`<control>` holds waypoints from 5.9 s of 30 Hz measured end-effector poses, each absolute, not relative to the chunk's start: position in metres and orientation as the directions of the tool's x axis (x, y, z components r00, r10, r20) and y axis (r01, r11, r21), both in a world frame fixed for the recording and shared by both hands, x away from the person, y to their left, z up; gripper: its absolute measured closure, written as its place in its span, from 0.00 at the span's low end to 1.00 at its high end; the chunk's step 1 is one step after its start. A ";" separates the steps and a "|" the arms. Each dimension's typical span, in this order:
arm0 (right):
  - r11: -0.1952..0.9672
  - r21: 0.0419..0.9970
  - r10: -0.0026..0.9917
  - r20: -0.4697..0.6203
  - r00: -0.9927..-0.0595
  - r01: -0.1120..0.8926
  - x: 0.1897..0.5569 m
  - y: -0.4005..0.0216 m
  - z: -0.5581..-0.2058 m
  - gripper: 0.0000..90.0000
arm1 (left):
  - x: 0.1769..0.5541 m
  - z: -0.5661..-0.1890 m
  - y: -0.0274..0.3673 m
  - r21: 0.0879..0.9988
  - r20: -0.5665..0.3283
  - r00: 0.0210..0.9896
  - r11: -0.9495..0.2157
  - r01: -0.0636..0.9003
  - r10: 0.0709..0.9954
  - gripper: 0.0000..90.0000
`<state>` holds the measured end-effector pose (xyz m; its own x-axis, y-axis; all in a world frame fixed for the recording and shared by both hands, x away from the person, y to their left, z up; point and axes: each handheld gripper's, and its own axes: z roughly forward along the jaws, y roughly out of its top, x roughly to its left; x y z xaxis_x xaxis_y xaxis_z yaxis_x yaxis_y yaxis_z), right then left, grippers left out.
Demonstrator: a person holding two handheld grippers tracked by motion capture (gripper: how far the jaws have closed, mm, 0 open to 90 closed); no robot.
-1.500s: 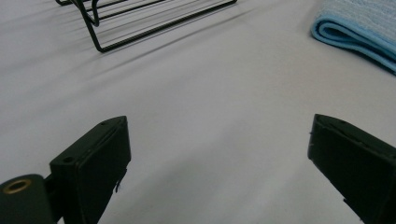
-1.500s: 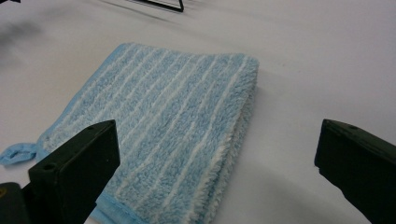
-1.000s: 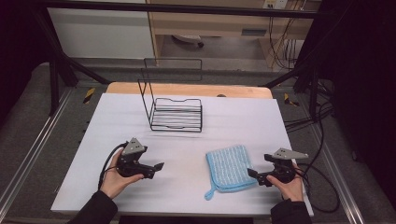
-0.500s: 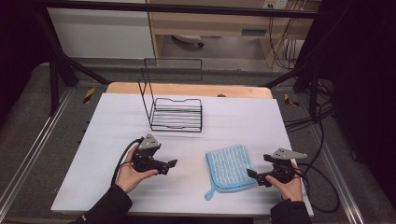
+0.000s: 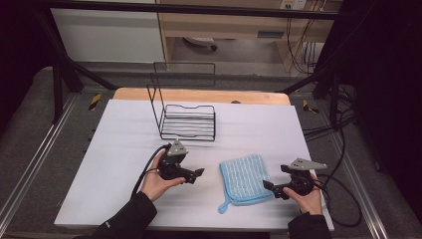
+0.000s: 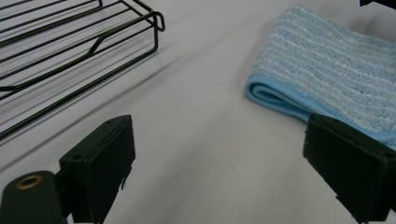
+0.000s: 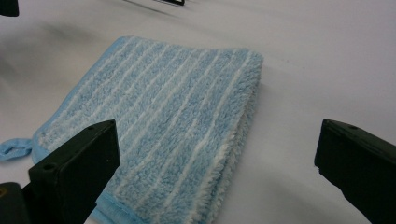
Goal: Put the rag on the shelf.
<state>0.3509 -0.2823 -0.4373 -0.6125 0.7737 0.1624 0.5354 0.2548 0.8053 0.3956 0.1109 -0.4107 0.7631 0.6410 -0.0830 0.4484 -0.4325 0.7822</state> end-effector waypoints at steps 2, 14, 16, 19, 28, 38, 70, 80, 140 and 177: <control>0.255 0.805 0.774 0.162 -0.613 0.535 0.351 -0.282 -0.437 0.01 | 0.397 -0.411 0.104 0.781 -0.082 0.766 -0.437 0.447 0.638 0.11; 0.257 0.803 0.774 0.162 -0.612 0.538 0.351 -0.282 -0.437 0.01 | 0.407 -0.409 0.067 0.768 -0.067 0.772 -0.462 0.444 0.632 0.15; 0.259 0.804 0.773 0.160 -0.614 0.536 0.351 -0.282 -0.437 0.01 | 0.409 -0.410 0.062 0.766 -0.066 0.769 -0.462 0.447 0.636 0.17; 0.259 0.803 0.773 0.161 -0.613 0.537 0.351 -0.282 -0.437 0.01 | 0.411 -0.412 0.056 0.760 -0.067 0.771 -0.468 0.451 0.634 0.21; 0.259 0.803 0.772 0.161 -0.614 0.537 0.351 -0.282 -0.438 0.01 | 0.417 -0.420 0.036 0.742 -0.077 0.775 -0.483 0.464 0.627 0.39; 0.260 0.803 0.771 0.161 -0.616 0.536 0.352 -0.282 -0.438 0.01 | 0.424 -0.437 0.026 0.699 -0.136 0.795 -0.511 0.500 0.591 0.62; 0.262 0.803 0.771 0.159 -0.617 0.535 0.352 -0.281 -0.438 0.01 | 0.411 -0.426 0.032 0.681 -0.109 0.801 -0.542 0.492 0.589 0.90; 0.261 0.799 0.773 0.163 -0.613 0.542 0.351 -0.280 -0.439 0.01 | 0.401 -0.421 0.059 0.680 -0.092 0.780 -0.533 0.504 0.619 0.90; 0.268 0.786 0.781 0.162 -0.604 0.557 0.364 -0.203 -0.429 0.20 | 0.371 -0.420 0.135 0.676 -0.133 0.722 -0.470 0.567 0.679 0.70; 0.360 0.709 0.694 0.231 -0.682 0.606 0.391 -0.146 -0.443 0.90 | 0.332 -0.432 0.148 0.631 -0.161 0.707 -0.479 0.610 0.689 0.94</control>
<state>0.3906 -0.1460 -0.4428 -0.6822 0.6938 0.2307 0.6060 0.3600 0.7093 0.3321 0.1485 -0.4321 0.7068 0.6889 -0.1607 0.6103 -0.4789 0.6310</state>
